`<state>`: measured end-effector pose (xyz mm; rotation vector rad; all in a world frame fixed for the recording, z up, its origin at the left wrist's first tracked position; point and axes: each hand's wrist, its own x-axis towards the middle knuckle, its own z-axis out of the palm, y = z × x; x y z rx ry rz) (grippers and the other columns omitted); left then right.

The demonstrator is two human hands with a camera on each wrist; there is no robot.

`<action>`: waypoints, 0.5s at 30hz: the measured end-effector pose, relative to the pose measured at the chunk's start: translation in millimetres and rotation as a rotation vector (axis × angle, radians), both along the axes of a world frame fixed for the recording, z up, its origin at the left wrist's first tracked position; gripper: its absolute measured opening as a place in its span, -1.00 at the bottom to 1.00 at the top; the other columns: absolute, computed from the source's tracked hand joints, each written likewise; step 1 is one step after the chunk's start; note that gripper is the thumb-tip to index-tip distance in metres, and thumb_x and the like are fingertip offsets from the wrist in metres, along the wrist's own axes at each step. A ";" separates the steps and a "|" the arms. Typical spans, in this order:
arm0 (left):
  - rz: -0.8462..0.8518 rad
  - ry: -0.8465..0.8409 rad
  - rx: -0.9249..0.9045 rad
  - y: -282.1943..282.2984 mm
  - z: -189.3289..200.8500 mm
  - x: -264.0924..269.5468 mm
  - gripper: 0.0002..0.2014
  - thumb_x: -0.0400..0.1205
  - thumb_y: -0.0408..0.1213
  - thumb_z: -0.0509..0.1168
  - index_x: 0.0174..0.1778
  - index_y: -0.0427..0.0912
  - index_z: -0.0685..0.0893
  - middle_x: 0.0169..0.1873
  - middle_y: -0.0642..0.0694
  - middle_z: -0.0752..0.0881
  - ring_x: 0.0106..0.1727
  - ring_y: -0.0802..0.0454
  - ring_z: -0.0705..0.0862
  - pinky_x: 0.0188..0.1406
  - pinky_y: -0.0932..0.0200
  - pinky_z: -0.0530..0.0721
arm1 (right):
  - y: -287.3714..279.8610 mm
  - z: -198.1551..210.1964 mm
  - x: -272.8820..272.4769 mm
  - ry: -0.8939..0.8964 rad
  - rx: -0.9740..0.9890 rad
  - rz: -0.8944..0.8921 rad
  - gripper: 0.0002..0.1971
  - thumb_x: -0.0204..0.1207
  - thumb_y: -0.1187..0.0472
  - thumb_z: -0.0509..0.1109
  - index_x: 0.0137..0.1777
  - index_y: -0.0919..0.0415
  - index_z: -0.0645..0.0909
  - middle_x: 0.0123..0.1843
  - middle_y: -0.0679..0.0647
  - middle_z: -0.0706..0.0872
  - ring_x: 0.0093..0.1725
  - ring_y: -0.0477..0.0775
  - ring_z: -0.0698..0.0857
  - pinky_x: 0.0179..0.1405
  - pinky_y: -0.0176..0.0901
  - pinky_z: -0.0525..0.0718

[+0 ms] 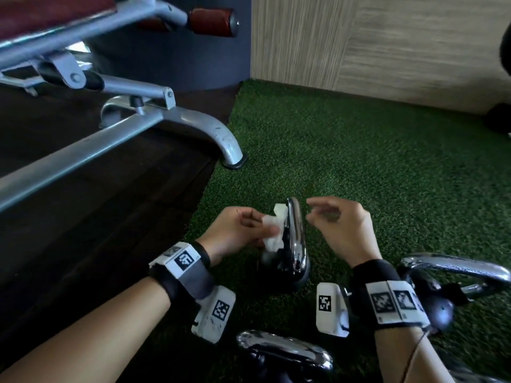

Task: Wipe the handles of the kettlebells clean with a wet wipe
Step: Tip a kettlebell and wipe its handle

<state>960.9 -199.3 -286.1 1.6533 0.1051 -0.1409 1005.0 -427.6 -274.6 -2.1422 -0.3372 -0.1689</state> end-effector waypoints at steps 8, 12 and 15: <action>-0.091 0.106 -0.242 -3.3 29.8 10.4 -0.73 0.25 -0.05 0.66 -0.30 -0.06 0.77 -0.13 -0.18 0.80 -0.11 -0.03 0.73 0.07 0.09 0.77 | 13.8 42.1 -23.1 0.005 0.005 0.270 -0.49 0.33 0.02 0.77 0.31 -0.16 0.81 0.15 -0.28 0.83 0.02 -0.19 0.82 0.08 -0.22 0.81; -0.009 0.138 -0.303 -18.5 27.7 13.0 -0.77 0.38 -0.10 0.59 -0.37 -0.06 0.67 -0.23 -0.13 0.76 -0.24 0.05 0.70 -0.20 0.30 0.76 | 18.8 34.9 -28.4 -0.043 0.118 0.164 -0.62 0.38 0.16 0.75 0.21 -0.03 0.87 -0.01 -0.22 0.89 -0.07 -0.26 0.85 -0.01 -0.36 0.80; 0.024 0.125 -0.233 -26.6 29.7 14.7 -0.73 0.34 0.08 0.57 -0.44 0.00 0.70 -0.30 -0.03 0.78 -0.30 0.12 0.71 -0.21 0.29 0.71 | 21.8 29.7 -30.7 -0.080 0.148 0.104 -0.71 0.42 0.24 0.69 0.13 -0.03 0.89 -0.11 -0.23 0.90 -0.15 -0.31 0.84 -0.12 -0.47 0.74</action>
